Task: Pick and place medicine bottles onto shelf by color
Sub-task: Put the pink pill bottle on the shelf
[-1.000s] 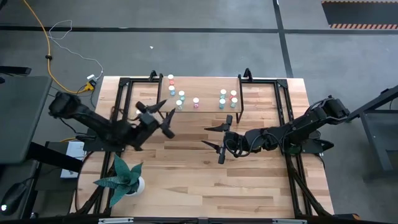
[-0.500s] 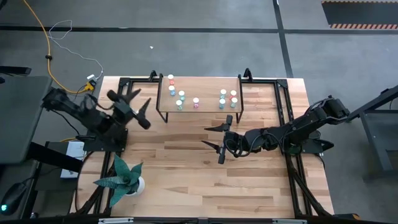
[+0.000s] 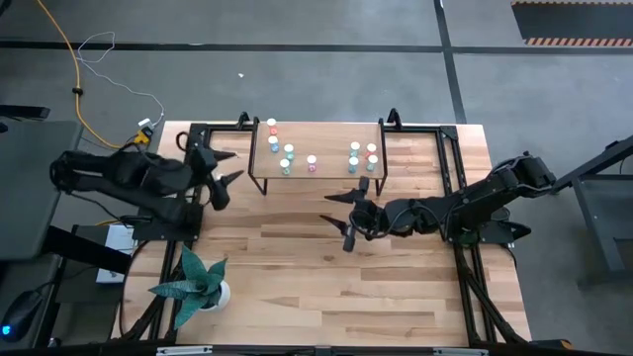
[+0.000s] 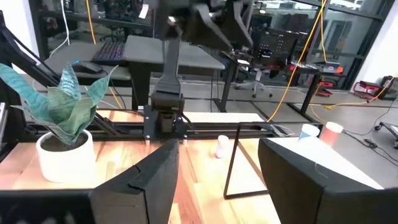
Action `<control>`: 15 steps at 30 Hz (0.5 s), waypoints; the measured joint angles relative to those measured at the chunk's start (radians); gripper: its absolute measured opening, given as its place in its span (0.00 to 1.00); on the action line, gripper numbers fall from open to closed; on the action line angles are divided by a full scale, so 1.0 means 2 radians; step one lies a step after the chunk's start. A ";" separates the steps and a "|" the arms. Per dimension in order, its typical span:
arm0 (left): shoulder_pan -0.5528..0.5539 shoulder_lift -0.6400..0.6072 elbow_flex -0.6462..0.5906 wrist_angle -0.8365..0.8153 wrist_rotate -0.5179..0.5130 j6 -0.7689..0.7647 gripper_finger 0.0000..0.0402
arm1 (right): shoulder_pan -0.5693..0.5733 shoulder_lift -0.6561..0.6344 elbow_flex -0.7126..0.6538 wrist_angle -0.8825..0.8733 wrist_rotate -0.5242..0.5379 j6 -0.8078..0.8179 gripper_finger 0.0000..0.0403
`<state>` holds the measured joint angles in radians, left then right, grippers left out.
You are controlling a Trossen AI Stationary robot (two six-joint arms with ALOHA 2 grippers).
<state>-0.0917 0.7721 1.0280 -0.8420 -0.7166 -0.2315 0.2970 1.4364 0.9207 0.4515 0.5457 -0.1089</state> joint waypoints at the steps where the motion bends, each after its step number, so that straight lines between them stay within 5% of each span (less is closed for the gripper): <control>1: 0.019 0.003 0.005 -0.028 0.009 -0.013 0.57 | -0.001 0.000 0.000 0.000 0.000 0.000 0.53; 7: 0.150 0.046 0.009 -0.164 0.133 -0.066 0.57 | -0.002 0.000 0.000 0.000 0.000 -0.001 0.53; 15: 0.276 0.136 0.009 -0.233 0.185 -0.029 0.57 | -0.002 0.000 0.000 0.000 0.000 -0.001 0.53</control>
<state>0.4601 1.0449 1.0452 -1.3086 -0.3470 -0.2903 0.2939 1.4364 0.9207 0.4519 0.5455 -0.1108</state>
